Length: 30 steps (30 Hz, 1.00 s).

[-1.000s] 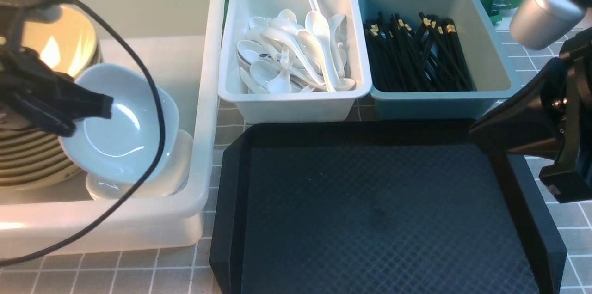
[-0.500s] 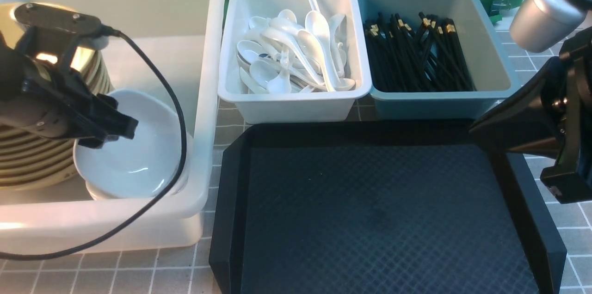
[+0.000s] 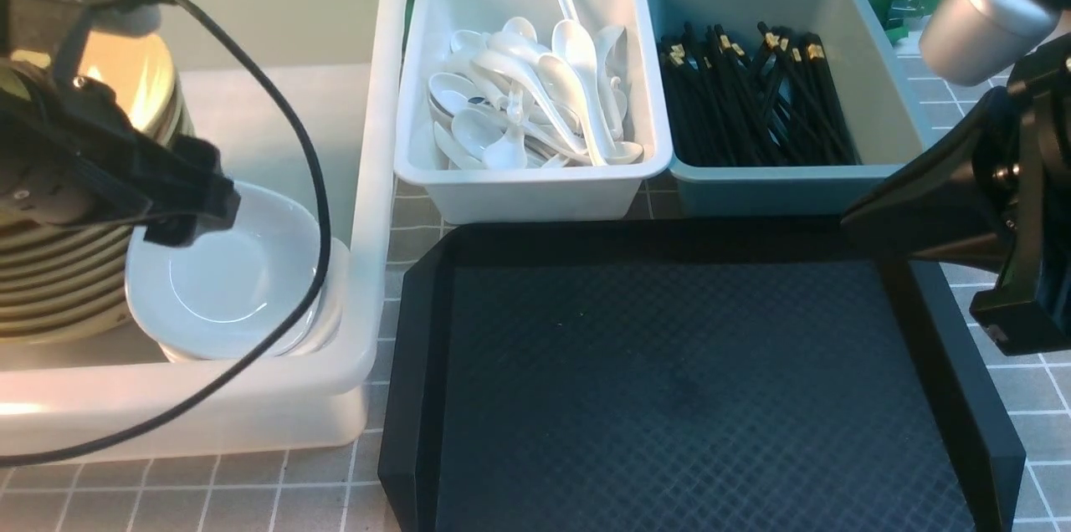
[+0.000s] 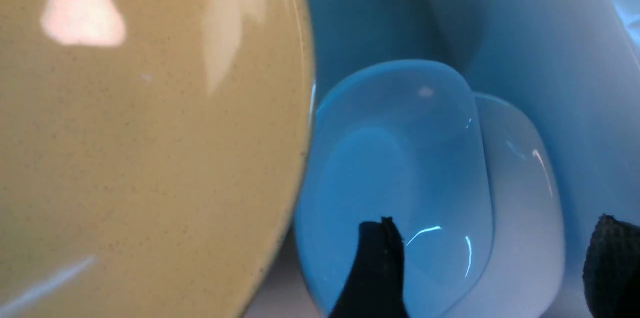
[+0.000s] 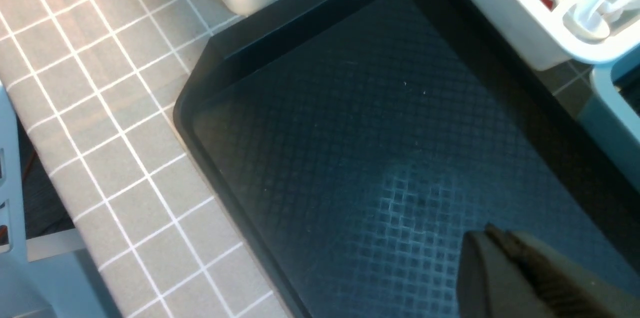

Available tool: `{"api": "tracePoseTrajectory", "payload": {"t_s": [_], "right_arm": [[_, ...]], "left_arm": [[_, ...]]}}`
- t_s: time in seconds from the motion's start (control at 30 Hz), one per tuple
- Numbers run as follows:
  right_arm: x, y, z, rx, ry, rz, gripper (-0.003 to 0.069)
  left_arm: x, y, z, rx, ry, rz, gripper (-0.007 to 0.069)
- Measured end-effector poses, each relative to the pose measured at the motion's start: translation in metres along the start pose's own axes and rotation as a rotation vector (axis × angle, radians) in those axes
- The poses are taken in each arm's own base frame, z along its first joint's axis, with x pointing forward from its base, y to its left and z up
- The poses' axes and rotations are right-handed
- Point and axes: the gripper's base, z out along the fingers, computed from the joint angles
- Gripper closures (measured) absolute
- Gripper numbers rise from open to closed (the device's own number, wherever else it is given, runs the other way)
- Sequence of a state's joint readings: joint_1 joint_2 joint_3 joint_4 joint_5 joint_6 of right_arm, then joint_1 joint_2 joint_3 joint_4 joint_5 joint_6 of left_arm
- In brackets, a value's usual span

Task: On grey table put chopsticks spoon bowls plates into blue grey white boxes.
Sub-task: 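Place the white bowl into the white bin with the other dishes with the left gripper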

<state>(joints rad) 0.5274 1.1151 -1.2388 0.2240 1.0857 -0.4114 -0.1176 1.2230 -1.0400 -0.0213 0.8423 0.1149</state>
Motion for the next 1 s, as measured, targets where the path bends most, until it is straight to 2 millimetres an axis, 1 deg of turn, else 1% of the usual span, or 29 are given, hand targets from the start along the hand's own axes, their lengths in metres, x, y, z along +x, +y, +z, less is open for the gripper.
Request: {"api": "tracePoseTrajectory", "payload": {"t_s": [0.03,0.1,0.2,0.23,0.3,0.37,0.47,0.77,0.87,1.0], "right_arm": [[0.0,0.0,0.0,0.0,0.0,0.0,0.0603],[0.0,0.0,0.0,0.0,0.0,0.0,0.0601],[0.0,0.0,0.0,0.0,0.0,0.0,0.0601],[0.0,0.0,0.0,0.0,0.0,0.0,0.0601],[0.0,0.0,0.0,0.0,0.0,0.0,0.0601],[0.0,0.0,0.0,0.0,0.0,0.0,0.0601],[0.0,0.0,0.0,0.0,0.001,-0.001,0.0601],[0.0,0.0,0.0,0.0,0.004,-0.005,0.0599],[0.0,0.0,0.0,0.001,0.005,-0.006,0.0599],[-0.001,-0.001,0.0,0.006,-0.006,-0.006,0.0598]], "left_arm": [[0.0,0.001,0.0,-0.007,0.004,0.001,0.0216],[0.001,0.006,0.0,-0.062,0.013,0.01,0.0355],[0.0,0.012,0.004,-0.125,0.021,0.032,0.0524],[-0.001,0.012,0.005,-0.131,0.02,0.036,0.0545],[-0.001,0.014,0.015,-0.147,0.049,0.045,0.0608],[-0.001,0.015,0.025,-0.146,0.084,0.047,0.0627],[0.001,0.015,0.039,-0.14,0.138,0.048,0.0634],[0.0,0.015,0.065,-0.125,0.182,0.044,0.0636],[-0.004,0.011,0.064,-0.117,0.166,0.077,0.0636],[-0.033,-0.006,0.046,-0.093,0.058,0.172,0.0636]]}}
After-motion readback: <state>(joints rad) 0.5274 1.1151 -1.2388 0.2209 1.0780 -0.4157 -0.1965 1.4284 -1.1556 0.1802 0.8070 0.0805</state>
